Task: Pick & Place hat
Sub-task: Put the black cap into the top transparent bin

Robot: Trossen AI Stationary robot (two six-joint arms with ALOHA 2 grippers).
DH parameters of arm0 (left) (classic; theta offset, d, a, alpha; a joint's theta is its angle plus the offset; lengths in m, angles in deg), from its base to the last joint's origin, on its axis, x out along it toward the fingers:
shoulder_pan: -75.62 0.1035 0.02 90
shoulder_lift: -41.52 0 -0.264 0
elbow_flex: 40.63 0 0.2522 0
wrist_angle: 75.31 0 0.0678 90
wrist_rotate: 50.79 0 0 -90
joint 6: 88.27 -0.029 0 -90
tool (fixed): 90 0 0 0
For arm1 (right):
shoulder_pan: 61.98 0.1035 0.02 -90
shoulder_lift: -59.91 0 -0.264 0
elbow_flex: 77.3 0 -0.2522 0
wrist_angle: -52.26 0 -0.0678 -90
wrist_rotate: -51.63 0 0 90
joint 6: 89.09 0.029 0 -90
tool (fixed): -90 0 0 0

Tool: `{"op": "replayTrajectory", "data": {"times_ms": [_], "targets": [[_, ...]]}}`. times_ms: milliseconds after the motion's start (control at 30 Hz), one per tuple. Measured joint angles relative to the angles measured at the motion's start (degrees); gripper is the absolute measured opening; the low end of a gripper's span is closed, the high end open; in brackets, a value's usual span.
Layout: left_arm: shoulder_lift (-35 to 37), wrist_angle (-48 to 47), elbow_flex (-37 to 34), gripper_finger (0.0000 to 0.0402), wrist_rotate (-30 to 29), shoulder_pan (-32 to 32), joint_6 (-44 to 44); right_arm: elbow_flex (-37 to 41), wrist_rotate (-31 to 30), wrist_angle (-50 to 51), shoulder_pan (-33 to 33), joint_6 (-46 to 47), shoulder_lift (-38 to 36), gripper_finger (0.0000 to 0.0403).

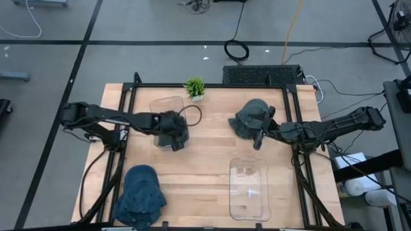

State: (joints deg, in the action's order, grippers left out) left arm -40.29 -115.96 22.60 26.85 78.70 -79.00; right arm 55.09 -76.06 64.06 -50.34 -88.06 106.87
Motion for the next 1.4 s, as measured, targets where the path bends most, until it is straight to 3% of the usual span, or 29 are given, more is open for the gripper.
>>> {"op": "replayTrajectory", "data": {"times_ms": [367, 533, 667, 900, 1100, 1233, 1400], "targets": [[-1.7, 1.5, 0.6, 0.0003, 10.4, -1.4, -5.6, 0.0, 0.0, 0.5, 0.0, -0.2, 0.0, 0.0263], [-1.7, 0.8, 0.7, 0.0011, 17.6, -2.3, -5.1, 0.0, 0.0, 0.5, 0.0, 0.2, 0.0, 0.0263], [-1.7, -1.4, 0.7, 0.0004, 19.9, -2.6, -4.1, 0.0, 0.0, 0.5, 0.0, 0.2, 0.0, 0.0263], [-1.7, -6.3, 0.7, 0.0009, 19.7, -2.5, -2.7, 0.0, 0.0, 0.5, 0.0, 0.2, 0.0, 0.0263], [1.1, -7.1, 0.7, 0.0013, 15.3, -2.5, -5.1, 0.0, 0.1, 2.3, 0.0, 1.0, 0.0, 0.0263], [6.5, -4.8, 0.7, 0.0014, 11.9, -2.5, -6.9, 0.0, -0.3, 7.9, 0.0, 1.3, 0.0, 0.0263], [16.0, -2.0, 0.7, 0.0004, 7.0, -2.5, -6.4, 0.0, -6.2, 15.9, 0.0, 1.5, 2.6, 0.0264]]}}
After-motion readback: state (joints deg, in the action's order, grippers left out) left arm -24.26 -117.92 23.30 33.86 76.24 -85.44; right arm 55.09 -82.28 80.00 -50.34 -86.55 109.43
